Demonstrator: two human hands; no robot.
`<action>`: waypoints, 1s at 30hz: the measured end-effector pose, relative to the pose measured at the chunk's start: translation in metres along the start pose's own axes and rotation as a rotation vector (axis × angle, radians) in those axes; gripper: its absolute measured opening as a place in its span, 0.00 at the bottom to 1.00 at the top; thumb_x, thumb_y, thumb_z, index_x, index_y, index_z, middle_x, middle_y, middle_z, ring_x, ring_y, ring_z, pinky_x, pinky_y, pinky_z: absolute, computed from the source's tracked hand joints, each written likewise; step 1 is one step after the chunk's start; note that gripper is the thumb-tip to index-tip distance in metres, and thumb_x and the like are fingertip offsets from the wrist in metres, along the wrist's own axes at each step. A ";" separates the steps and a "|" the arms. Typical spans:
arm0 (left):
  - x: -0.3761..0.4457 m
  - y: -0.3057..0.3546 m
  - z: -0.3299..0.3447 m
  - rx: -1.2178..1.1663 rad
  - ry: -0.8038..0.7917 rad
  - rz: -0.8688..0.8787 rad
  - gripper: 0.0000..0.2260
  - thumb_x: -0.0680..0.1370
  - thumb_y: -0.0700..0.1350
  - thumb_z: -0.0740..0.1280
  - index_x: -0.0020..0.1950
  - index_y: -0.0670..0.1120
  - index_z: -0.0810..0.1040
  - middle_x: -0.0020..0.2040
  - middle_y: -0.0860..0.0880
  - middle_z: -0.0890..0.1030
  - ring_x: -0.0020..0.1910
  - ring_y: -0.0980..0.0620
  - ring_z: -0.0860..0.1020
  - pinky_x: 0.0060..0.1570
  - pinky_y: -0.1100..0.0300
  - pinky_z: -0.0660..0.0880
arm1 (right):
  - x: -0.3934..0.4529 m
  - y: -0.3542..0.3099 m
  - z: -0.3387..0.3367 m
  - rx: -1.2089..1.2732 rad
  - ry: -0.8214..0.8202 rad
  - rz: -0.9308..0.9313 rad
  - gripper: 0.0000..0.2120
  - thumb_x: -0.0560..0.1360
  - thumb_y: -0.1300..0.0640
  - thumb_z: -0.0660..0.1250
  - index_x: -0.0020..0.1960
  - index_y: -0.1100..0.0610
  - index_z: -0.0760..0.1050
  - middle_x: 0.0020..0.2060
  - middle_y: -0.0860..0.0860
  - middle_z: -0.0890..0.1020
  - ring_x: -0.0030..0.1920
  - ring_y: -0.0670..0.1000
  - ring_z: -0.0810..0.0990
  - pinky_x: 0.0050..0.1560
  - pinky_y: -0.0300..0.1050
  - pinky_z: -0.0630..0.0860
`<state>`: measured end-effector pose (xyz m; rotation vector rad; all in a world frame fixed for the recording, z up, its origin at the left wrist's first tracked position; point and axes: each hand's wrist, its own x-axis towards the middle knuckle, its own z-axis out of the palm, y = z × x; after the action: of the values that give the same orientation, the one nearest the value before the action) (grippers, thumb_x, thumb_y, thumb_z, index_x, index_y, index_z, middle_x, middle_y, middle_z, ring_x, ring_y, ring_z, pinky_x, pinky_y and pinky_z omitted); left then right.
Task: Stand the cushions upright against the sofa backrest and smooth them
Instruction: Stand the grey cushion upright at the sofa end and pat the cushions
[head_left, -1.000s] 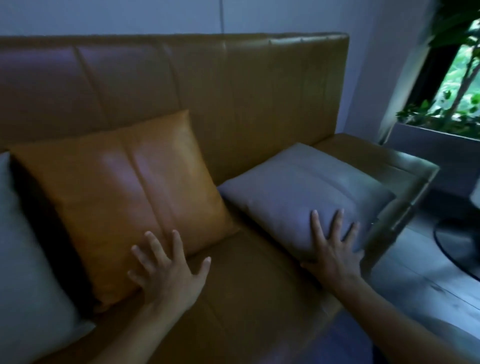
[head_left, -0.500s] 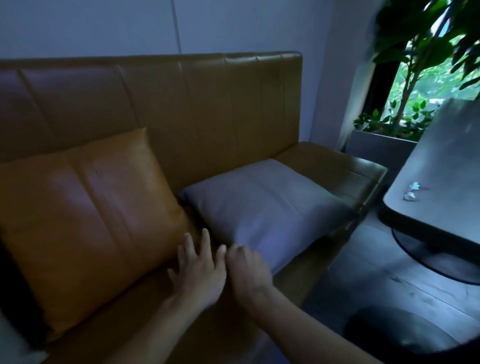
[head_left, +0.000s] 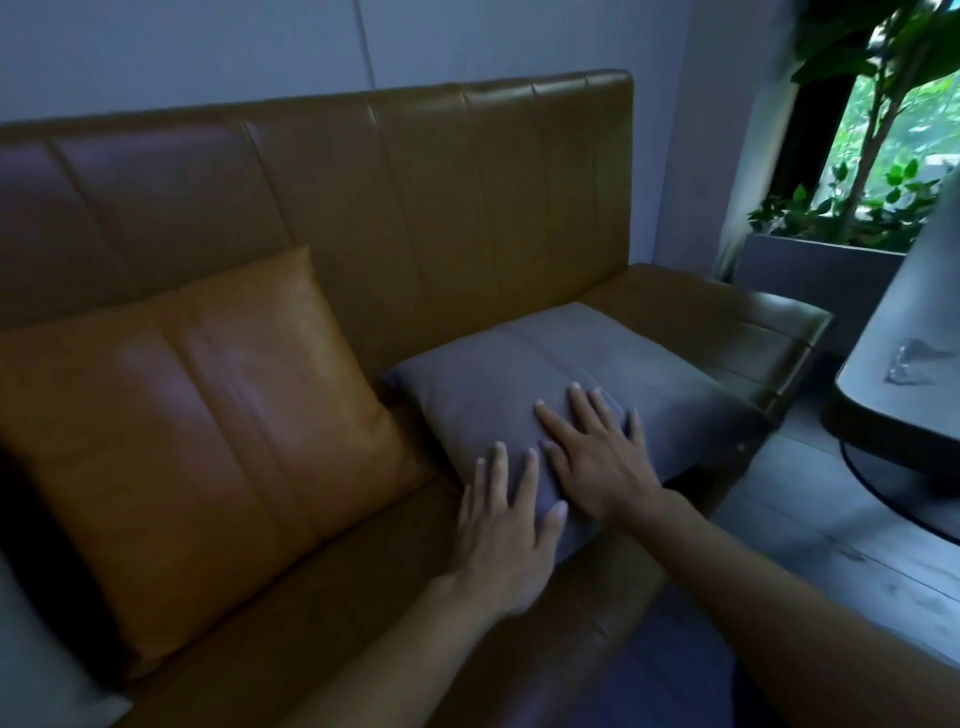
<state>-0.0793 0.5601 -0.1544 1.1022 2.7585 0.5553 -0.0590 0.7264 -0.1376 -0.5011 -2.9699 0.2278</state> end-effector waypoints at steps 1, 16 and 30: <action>0.008 0.001 0.008 -0.035 0.021 -0.038 0.50 0.62 0.75 0.26 0.80 0.54 0.39 0.81 0.44 0.36 0.80 0.41 0.40 0.76 0.49 0.42 | 0.008 0.011 0.002 0.018 0.018 0.040 0.27 0.80 0.37 0.41 0.78 0.38 0.42 0.80 0.52 0.42 0.79 0.56 0.39 0.73 0.70 0.40; 0.002 0.006 0.035 -0.067 0.041 -0.293 0.48 0.76 0.59 0.67 0.77 0.48 0.33 0.77 0.37 0.62 0.61 0.35 0.77 0.55 0.51 0.75 | 0.006 0.059 0.014 0.087 0.117 0.364 0.33 0.75 0.29 0.38 0.77 0.38 0.46 0.80 0.53 0.51 0.79 0.58 0.47 0.70 0.74 0.38; 0.014 0.004 0.005 0.231 0.144 0.102 0.36 0.76 0.70 0.36 0.81 0.57 0.49 0.82 0.44 0.51 0.80 0.40 0.49 0.75 0.40 0.50 | 0.015 0.019 0.005 0.044 0.100 -0.044 0.32 0.76 0.32 0.38 0.78 0.39 0.45 0.80 0.50 0.48 0.79 0.53 0.44 0.74 0.65 0.41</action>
<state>-0.0857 0.5744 -0.1570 1.3050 2.9634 0.3453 -0.0679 0.7481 -0.1443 -0.4279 -2.8684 0.2551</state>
